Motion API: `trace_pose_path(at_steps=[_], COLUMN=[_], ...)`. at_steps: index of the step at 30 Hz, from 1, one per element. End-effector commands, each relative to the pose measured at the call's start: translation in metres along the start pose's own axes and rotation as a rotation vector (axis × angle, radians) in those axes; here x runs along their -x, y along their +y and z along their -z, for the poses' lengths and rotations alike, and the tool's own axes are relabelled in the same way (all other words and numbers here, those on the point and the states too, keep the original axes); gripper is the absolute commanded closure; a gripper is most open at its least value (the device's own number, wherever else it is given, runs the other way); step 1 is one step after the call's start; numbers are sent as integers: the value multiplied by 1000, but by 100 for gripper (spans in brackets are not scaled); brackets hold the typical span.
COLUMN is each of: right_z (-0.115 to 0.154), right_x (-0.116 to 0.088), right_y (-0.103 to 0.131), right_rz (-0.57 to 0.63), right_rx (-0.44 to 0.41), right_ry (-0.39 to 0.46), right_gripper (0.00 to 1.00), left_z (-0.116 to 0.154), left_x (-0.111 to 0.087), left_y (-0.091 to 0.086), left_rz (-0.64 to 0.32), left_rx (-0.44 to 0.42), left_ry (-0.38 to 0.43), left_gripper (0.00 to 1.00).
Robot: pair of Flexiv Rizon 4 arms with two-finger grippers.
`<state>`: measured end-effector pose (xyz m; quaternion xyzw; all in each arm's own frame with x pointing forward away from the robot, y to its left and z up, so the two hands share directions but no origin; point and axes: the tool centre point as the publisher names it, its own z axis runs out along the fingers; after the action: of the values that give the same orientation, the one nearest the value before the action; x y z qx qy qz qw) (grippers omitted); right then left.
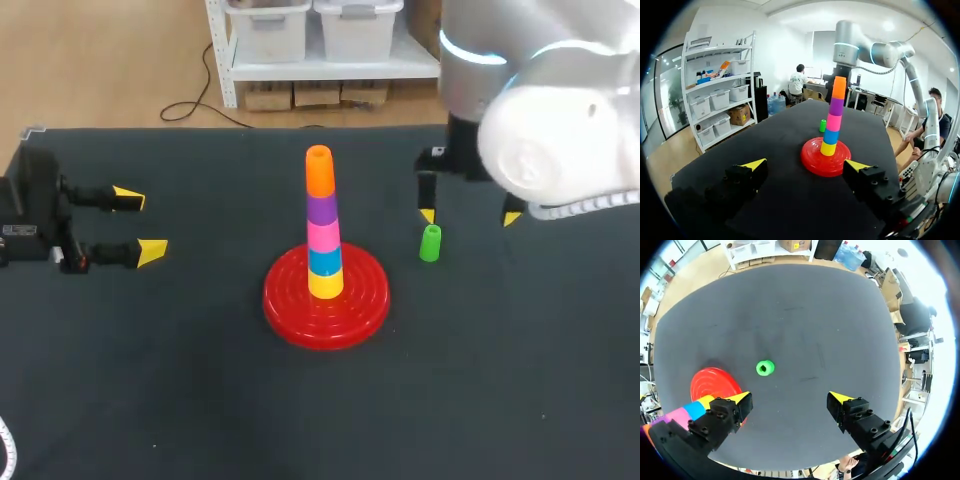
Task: Pick up and stack the cylinders on the red base in this order: pink,purple,orange,green
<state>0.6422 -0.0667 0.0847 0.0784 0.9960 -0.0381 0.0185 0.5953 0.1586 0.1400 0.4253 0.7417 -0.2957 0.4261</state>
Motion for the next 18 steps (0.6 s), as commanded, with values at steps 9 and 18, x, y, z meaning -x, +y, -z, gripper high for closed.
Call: trace_pose_path(at_steps=[9, 18], right_z=[-23, -34], right_x=[16, 20], right_y=[24, 30], right_rz=[20, 23], right_rx=[38, 52], right_ry=[-19, -12], right_gripper=[0, 0], left_z=[-2, -2], left_x=[-2, -2], left_y=[0, 0], left_rz=[-4, -4], left_rx=[6, 6], left_ry=[-9, -9], left_gripper=[0, 0])
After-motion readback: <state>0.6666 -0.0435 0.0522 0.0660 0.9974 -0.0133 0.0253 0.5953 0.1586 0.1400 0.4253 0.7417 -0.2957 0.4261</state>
